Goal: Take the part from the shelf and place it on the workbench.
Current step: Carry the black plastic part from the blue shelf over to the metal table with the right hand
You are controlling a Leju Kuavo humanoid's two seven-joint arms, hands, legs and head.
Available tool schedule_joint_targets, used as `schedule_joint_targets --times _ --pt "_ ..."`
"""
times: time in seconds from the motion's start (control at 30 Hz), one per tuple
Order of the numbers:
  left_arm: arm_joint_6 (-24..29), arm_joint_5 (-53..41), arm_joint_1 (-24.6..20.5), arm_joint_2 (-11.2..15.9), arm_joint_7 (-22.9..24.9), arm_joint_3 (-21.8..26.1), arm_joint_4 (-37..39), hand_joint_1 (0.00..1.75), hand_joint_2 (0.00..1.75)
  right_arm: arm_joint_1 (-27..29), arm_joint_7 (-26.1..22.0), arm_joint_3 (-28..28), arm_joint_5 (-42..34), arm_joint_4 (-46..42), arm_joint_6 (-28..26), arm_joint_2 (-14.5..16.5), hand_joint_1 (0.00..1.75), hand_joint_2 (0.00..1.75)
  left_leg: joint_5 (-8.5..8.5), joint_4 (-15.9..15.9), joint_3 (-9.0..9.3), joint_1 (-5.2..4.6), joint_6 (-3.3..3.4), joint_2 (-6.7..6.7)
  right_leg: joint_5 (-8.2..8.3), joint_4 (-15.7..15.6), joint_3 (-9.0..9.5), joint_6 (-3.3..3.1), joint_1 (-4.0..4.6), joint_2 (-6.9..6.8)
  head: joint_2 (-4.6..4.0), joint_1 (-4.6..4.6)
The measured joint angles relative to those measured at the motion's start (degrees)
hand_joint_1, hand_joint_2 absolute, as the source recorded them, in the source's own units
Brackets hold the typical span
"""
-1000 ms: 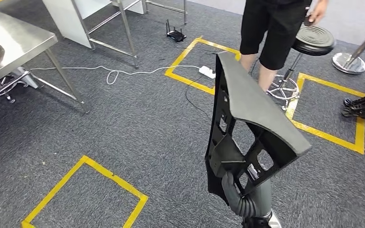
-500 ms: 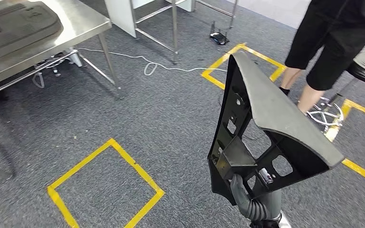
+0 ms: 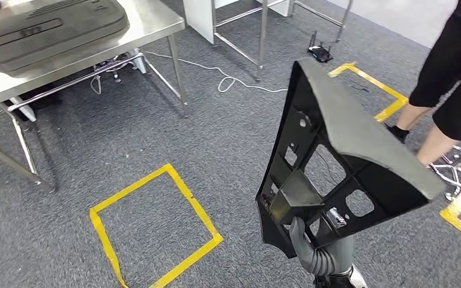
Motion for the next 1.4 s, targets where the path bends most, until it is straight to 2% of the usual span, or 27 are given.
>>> schedule_joint_targets --times 0.07,0.13,0.17,0.23,0.3,0.37,0.4,0.47,0.53,0.6,0.63,0.67,0.73,0.8,0.87,0.9,0.93,0.97,1.03,1.07,1.1,1.17,1.2,1.27,1.3,1.33,1.4 --pt "0.0 -0.1 -0.1 0.1 0.2 0.0 0.0 0.0 1.75 -0.1 -0.1 0.0 0.0 0.0 0.1 0.2 1.75 1.75 1.1 -4.4 2.39 -0.38 0.57 1.6 -0.3 0.1 0.24 0.45 0.47 -1.15 0.0 0.23" --pt "0.0 -0.2 0.0 0.2 0.8 0.0 0.0 0.0 1.75 -0.2 -0.3 0.0 0.0 0.0 0.3 0.4 1.75 1.75 1.19 -4.9 2.14 -0.68 1.3 0.52 -0.39 -0.1 0.43 0.92 0.7 -2.37 0.0 0.43" --pt "0.1 -0.2 0.1 0.2 1.2 0.0 0.0 0.0 1.75 -0.4 -0.3 0.0 0.1 0.0 0.4 0.5 1.75 1.75 1.36 -5.1 2.07 -0.6 1.64 -0.19 -0.54 0.0 0.38 1.2 0.63 -2.38 0.0 0.43" --pt "0.2 0.0 0.2 0.4 1.8 0.0 0.0 0.0 1.75 -0.8 -0.5 0.0 0.1 0.0 0.6 0.7 1.75 1.75 1.8 -5.6 2.03 -0.2 2.41 -1.62 -1.92 2.1 -0.59 1.5 0.49 0.33 0.0 0.64" --pt "0.1 0.3 0.0 0.5 1.8 0.0 0.0 0.0 1.75 -0.9 -0.7 0.0 0.1 0.0 0.8 0.7 1.75 1.75 2.15 -5.6 1.77 0.04 2.92 -3.19 -4.83 8.7 -3.73 1.18 0.27 4.14 0.0 1.03" --pt "0.0 0.5 -0.1 0.7 1.6 0.0 0.0 0.0 1.75 -0.9 -0.7 0.0 0.0 0.0 1.0 0.7 1.75 1.75 2.36 -5.6 1.49 0.05 3.08 -5.03 -6.82 15.0 -7.03 1.15 0.11 5.35 0.0 1.16" --pt "-0.1 0.5 0.0 0.8 1.5 0.0 0.0 0.0 1.75 -1.0 -0.7 0.0 0.0 0.0 1.1 0.7 1.75 1.75 2.45 -5.6 1.42 0.08 3.04 -5.96 -6.59 15.6 -7.52 1.49 0.02 5.48 0.0 1.17" --pt "-0.2 0.8 0.1 0.8 1.1 0.0 0.0 0.0 1.75 -1.0 -0.7 0.0 -0.3 0.0 1.2 0.7 1.75 1.75 2.66 -5.6 1.4 0.19 2.77 -7.78 -3.8 10.5 -5.38 2.56 -0.29 6.2 0.0 1.19" --pt "-0.2 1.2 0.1 0.8 0.5 0.0 0.0 0.0 1.75 -1.1 -0.7 -0.1 -0.4 0.0 1.2 0.8 1.75 1.75 2.92 -5.5 1.2 0.12 2.22 -9.43 -0.98 3.2 -2.19 3.06 -0.72 8.62 0.0 1.21" --pt "-0.1 1.4 0.1 0.9 0.1 0.0 0.0 0.0 1.75 -1.2 -0.7 -0.1 -0.4 0.1 1.2 0.9 1.75 1.75 3.22 -5.6 0.88 -0.03 1.52 -10.61 -0.14 0.3 -1.0 2.48 -0.73 9.76 0.0 1.2" --pt "-0.1 1.4 0.2 0.9 -0.1 0.0 0.0 0.0 1.75 -1.2 -0.7 -0.1 -0.4 0.1 1.2 0.9 1.75 1.75 3.42 -5.8 0.72 -0.01 1.14 -11.16 0.04 0.3 -0.88 2.0 -0.57 9.07 0.0 1.18" --pt "0.0 1.5 0.4 1.0 -0.1 0.0 0.0 0.0 1.75 -1.2 -0.7 -0.1 -0.4 0.1 1.2 1.0 1.75 1.75 3.57 -5.8 0.59 0.09 0.82 -11.16 0.24 0.2 -0.76 1.54 -0.67 8.44 0.0 1.17" --pt "-0.1 1.5 0.6 1.1 -0.3 0.0 0.0 0.0 1.75 -1.3 -0.7 -0.2 -0.3 0.1 1.2 1.2 1.75 1.75 2.47 -4.1 -0.36 0.02 0.32 -8.31 0.59 0.0 -0.52 0.69 -0.91 6.99 0.0 0.89" --pt "-0.3 1.5 0.4 1.1 -0.5 0.0 -0.1 0.0 1.75 -1.2 -0.7 -0.3 -0.3 0.1 1.1 1.4 1.75 1.75 -1.18 2.1 -3.23 -0.04 0.04 -4.24 0.61 0.0 -0.49 0.15 -0.8 5.35 0.0 0.48" --pt "-0.4 1.5 0.3 1.0 -0.8 0.0 -0.1 0.0 1.75 -1.2 -0.7 -0.3 -0.3 0.1 1.0 1.5 1.75 1.75 -4.31 9.3 -6.48 0.16 -0.17 -3.0 0.51 0.0 -0.5 -0.08 -0.54 3.55 0.0 0.33" --pt "-0.5 1.5 0.3 1.0 -0.9 0.0 -0.1 0.0 1.75 -1.2 -0.7 -0.3 -0.3 0.1 1.0 1.5 1.75 1.75 -4.45 10.6 -6.94 0.23 -0.22 -2.86 0.45 0.0 -0.47 -0.13 -0.48 2.68 0.0 0.31" --pt "-0.6 1.5 0.3 1.0 -0.9 0.0 -0.1 0.0 1.75 -1.2 -0.7 -0.3 -0.3 0.1 1.0 1.5 1.75 1.75 -3.52 9.5 -6.17 0.28 -0.23 -2.62 0.38 0.0 -0.4 -0.14 -0.47 1.86 0.0 0.3" --pt "-0.6 1.5 0.3 1.0 -0.9 0.0 0.0 0.0 1.75 -1.2 -0.7 -0.3 -0.3 0.1 1.0 1.6 1.75 1.75 -1.9 6.5 -4.33 0.31 -0.19 -2.05 0.26 0.0 -0.26 -0.09 -0.47 1.1 0.0 0.29" --pt "-0.7 1.5 0.2 1.1 -0.7 0.0 0.0 0.0 1.75 -1.3 -0.7 -0.3 -0.4 0.1 1.2 1.7 1.75 1.75 0.8 -1.2 0.04 0.11 0.06 0.72 -0.15 0.1 0.06 0.32 -0.11 -0.29 0.0 0.29" --pt "-0.7 1.5 0.1 1.1 -0.5 0.0 0.0 0.0 1.75 -1.3 -0.7 -0.4 -0.5 0.1 1.2 1.8 1.75 1.75 1.37 -3.5 1.31 -0.05 0.28 1.66 -0.36 0.1 0.2 0.6 0.15 -0.87 0.0 0.41" --pt "-0.8 1.5 0.1 1.1 -0.4 0.0 0.0 0.0 1.75 -1.4 -0.7 -0.4 -0.5 0.1 1.3 1.8 1.75 1.75 1.45 -4.5 1.78 -0.25 0.54 2.05 -0.51 0.1 0.35 0.87 0.4 -1.47 0.0 0.53" --pt "-0.8 1.5 0.1 1.1 -0.3 0.0 0.0 0.0 1.75 -1.5 -0.6 -0.4 -0.5 0.1 1.3 1.9 1.75 1.75 1.61 -4.7 1.49 -0.47 1.19 0.49 -0.65 -0.1 0.59 1.31 0.57 -2.71 0.0 0.75" --pt "-0.7 1.5 0.2 1.0 -0.2 0.0 0.0 0.0 1.75 -1.6 -0.6 -0.4 -0.5 0.1 1.3 1.9 1.75 1.75 1.76 -4.8 1.39 -0.42 1.52 -0.24 -0.91 0.1 0.53 1.55 0.49 -2.31 0.0 0.8" --pt "-0.7 1.5 0.3 0.9 -0.2 0.0 0.0 0.0 1.75 -1.6 -0.4 -0.5 -0.5 0.1 1.3 1.9 1.75 1.75 2.1 -5.1 1.33 -0.07 2.19 -1.43 -2.61 3.1 -0.96 1.64 0.34 0.99 0.0 1.02" --pt "-0.7 1.5 0.2 0.9 -0.3 0.0 0.0 0.0 1.75 -1.6 -0.4 -0.6 -0.5 0.1 1.3 1.9 1.75 1.75 2.18 -5.1 1.25 0.05 2.42 -1.97 -4.06 6.4 -2.61 1.44 0.18 3.23 0.0 1.16" --pt "-0.6 1.5 0.2 0.9 -0.3 0.0 0.0 0.0 1.75 -1.6 -0.4 -0.7 -0.6 0.2 1.4 1.9 1.75 1.75 2.23 -5.1 1.17 0.09 2.6 -2.54 -5.56 10.4 -4.68 1.21 0.15 4.64 0.0 1.27" --pt "-0.6 1.5 0.1 0.9 -0.3 0.0 0.0 0.0 1.75 -1.5 -0.3 -0.8 -0.6 0.4 1.4 1.9 1.75 1.75 2.27 -5.1 1.07 0.06 2.72 -3.64 -7.05 16.1 -7.98 1.33 0.13 5.51 0.0 1.35"
